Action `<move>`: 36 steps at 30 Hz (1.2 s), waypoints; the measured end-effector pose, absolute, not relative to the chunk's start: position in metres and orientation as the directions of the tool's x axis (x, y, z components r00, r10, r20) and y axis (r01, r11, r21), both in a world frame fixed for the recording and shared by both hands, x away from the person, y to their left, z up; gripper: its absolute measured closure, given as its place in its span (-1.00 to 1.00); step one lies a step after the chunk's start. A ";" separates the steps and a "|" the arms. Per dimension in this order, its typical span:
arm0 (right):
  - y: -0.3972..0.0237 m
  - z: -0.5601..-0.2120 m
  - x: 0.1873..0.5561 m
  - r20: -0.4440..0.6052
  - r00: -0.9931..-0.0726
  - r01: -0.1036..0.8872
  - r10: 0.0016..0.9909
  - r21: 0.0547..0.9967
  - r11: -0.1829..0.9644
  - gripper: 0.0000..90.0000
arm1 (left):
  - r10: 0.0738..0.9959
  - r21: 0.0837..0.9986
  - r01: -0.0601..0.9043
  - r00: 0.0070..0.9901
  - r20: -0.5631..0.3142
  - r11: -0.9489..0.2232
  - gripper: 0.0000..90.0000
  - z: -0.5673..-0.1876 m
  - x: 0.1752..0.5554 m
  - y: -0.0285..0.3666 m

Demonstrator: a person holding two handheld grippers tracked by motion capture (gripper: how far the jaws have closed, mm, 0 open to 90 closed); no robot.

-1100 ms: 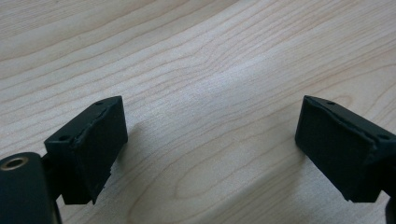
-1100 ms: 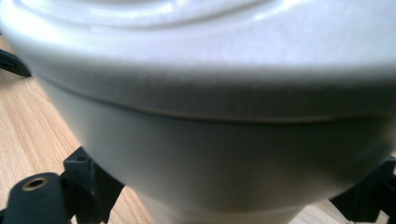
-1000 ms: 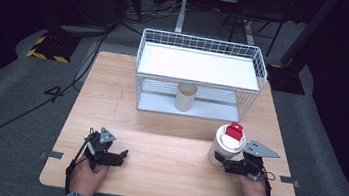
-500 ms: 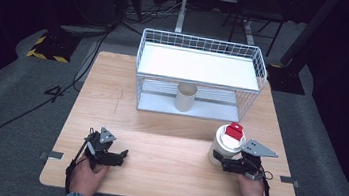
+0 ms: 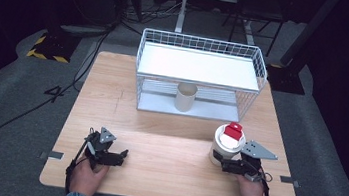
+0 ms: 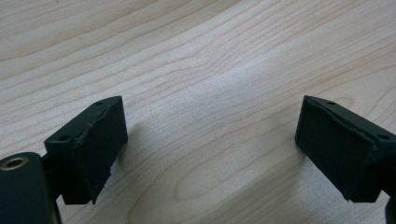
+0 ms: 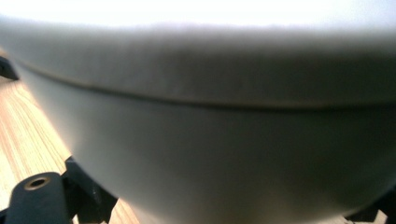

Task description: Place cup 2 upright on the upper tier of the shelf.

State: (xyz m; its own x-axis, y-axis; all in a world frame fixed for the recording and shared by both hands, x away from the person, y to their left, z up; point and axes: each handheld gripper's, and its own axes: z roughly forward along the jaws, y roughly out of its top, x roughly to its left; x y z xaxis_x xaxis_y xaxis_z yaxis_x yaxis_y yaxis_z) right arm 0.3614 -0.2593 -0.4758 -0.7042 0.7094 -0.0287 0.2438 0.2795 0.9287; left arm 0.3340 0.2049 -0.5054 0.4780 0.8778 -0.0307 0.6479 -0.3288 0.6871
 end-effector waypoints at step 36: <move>-0.264 -0.406 0.360 -0.008 -0.729 0.195 0.684 0.956 0.218 -0.69 | 0.877 0.685 0.649 0.480 -0.030 -0.332 -0.78 -0.505 0.335 0.205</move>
